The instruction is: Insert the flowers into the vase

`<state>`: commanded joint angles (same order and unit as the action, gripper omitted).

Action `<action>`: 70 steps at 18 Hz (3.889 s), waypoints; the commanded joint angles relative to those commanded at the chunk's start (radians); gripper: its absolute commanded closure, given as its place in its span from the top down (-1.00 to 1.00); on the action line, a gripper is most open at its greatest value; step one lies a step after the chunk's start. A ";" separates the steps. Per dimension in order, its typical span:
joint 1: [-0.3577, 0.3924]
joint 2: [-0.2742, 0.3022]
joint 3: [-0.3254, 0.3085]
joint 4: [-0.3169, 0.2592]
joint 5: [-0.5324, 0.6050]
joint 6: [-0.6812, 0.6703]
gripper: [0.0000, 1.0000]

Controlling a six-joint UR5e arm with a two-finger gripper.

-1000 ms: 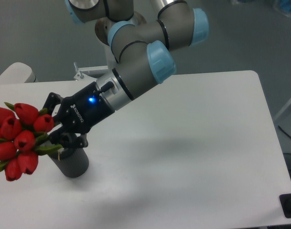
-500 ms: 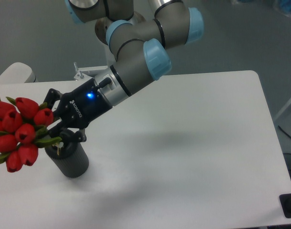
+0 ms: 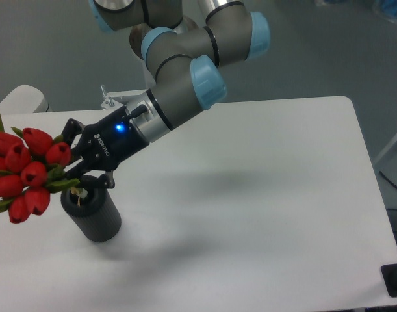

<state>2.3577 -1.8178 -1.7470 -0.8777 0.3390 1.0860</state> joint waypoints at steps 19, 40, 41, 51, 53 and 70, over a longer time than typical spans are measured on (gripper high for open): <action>0.000 -0.044 -0.157 0.039 0.011 0.285 -0.29; 0.133 -0.038 -0.164 0.045 0.067 0.315 1.00; 0.146 -0.038 -0.161 0.046 0.077 0.315 1.00; 0.279 -0.040 -0.031 0.036 0.214 0.301 1.00; 0.278 -0.055 0.003 0.032 0.276 0.279 1.00; 0.210 -0.313 0.363 -0.210 1.044 0.259 1.00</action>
<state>2.5680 -2.1305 -1.3840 -1.0873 1.3831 1.3453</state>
